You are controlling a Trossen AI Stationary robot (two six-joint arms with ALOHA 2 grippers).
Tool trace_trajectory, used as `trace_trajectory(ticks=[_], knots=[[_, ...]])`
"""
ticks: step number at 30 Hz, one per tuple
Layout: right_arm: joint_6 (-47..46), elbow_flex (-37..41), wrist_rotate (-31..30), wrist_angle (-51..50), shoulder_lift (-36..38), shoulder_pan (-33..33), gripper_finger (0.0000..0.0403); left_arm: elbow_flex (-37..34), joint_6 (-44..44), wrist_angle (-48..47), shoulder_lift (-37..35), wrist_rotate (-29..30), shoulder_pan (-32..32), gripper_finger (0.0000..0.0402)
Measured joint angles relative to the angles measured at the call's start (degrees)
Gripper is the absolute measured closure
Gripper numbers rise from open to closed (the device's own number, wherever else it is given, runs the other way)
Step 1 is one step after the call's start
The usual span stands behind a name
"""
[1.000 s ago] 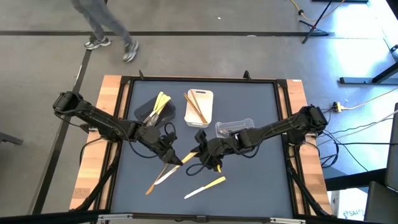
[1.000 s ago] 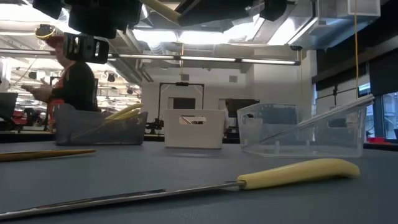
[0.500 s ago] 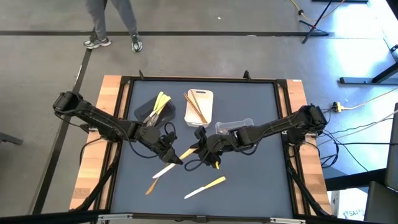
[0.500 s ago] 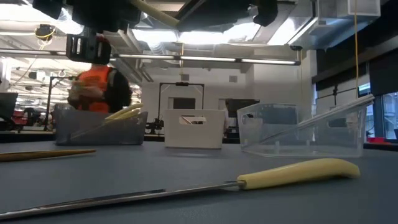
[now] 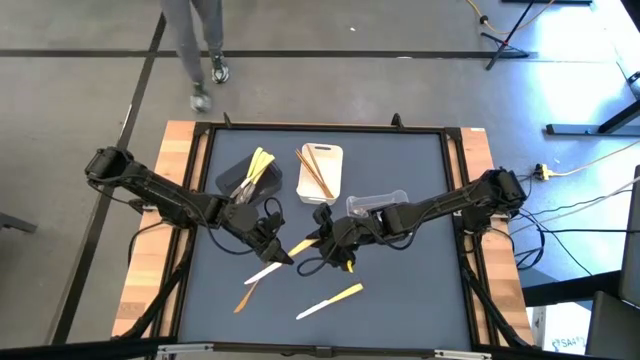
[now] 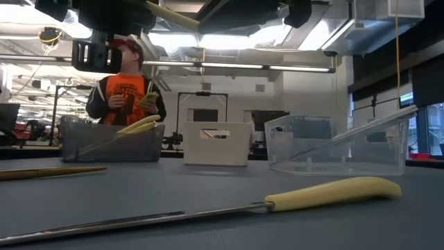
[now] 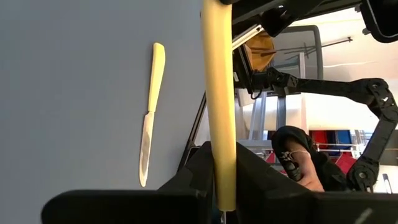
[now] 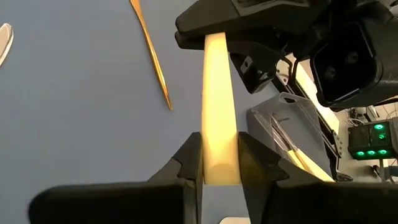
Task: Sort silverware by color (type)
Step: Put the yellow knife into the black bin
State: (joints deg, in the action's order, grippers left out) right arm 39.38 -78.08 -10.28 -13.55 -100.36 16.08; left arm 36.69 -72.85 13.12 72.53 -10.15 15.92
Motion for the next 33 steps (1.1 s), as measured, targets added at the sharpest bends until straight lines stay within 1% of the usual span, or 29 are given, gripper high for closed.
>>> trace_trajectory(ticks=[6, 12, 16, 20, 26, 33], knots=[[-0.1, 0.0, 0.0, 0.2, 0.0, 0.0, 0.031, 0.0, 0.1, -0.5, 0.0, 0.3, 0.0, 0.0375], [-0.1, 0.0, 0.2, 0.4, 0.0, 0.0, 0.0259, 0.0, 0.6, -0.6, 0.0, 1.7, -0.1, 0.0373], [-0.1, 0.0, -1.8, 0.4, 0.0, 0.0, 0.0237, 0.0, 3.0, -0.7, 0.0, 3.6, -0.1, 0.0375], [-0.5, 0.0, -5.5, 0.0, 0.1, 0.1, 0.0231, 0.0, 4.4, -1.1, 0.0, 5.7, -0.1, 0.0373], [-0.7, 0.0, -5.8, -1.0, 1.8, 0.1, 0.0231, 0.0, 7.6, -1.1, 0.0, 6.8, -1.9, 0.0376], [-1.9, 0.0, -10.3, -8.1, 6.0, 0.1, 0.0231, 0.0, 13.4, -2.4, 0.0, 6.6, -6.5, 0.0375]])
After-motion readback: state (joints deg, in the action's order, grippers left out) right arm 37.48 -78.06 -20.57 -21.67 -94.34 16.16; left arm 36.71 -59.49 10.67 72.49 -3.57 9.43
